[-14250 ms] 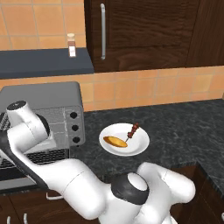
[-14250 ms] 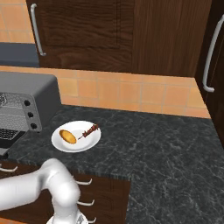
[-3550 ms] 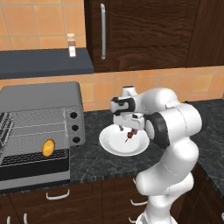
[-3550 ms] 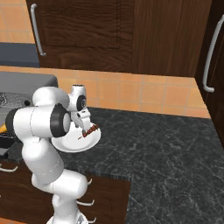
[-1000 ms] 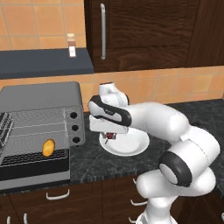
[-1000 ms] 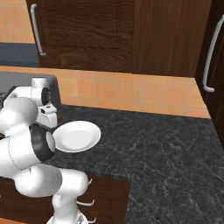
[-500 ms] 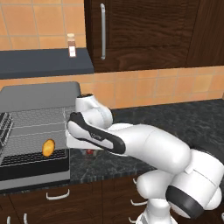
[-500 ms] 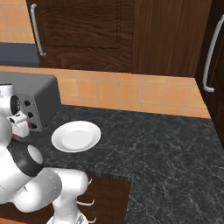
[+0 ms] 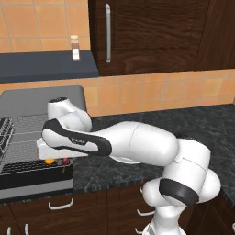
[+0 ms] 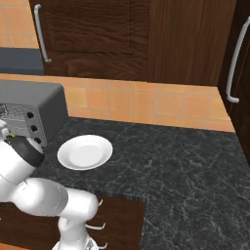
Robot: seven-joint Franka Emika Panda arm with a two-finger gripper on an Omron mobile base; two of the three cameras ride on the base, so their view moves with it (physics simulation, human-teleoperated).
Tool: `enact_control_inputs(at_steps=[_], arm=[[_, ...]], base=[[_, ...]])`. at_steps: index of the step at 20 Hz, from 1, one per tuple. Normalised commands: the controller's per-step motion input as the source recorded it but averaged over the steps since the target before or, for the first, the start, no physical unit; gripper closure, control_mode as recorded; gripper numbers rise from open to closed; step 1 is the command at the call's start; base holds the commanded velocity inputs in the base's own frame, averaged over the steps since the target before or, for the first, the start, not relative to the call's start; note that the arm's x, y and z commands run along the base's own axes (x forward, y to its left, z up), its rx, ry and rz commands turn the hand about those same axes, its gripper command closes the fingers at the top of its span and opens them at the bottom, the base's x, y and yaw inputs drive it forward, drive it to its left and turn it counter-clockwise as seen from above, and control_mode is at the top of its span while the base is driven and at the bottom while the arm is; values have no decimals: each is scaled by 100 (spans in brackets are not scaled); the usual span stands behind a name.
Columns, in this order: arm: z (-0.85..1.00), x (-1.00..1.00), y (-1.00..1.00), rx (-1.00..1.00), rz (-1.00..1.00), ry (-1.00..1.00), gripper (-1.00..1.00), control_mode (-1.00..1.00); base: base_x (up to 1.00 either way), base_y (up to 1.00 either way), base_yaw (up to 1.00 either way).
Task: Pick up the kebab skewer and baguette bread, and place them inside the toaster oven. Close the toaster oven door and start by setting the timer.
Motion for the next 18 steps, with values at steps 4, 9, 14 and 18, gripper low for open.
enact_control_inputs(at_steps=[4, 9, 14, 18], arm=[[0, 31, 82, 0, 2, -1, 100, -100], [0, 20, 86, 0, 0, -4, 100, -100], [-1, 24, 72, 0, -1, -7, 100, -100], [0, 44, 19, 0, 0, -6, 100, -100]], base=[[0, 0, 0], [0, 0, 0], [0, 0, 0], [0, 0, 0]])
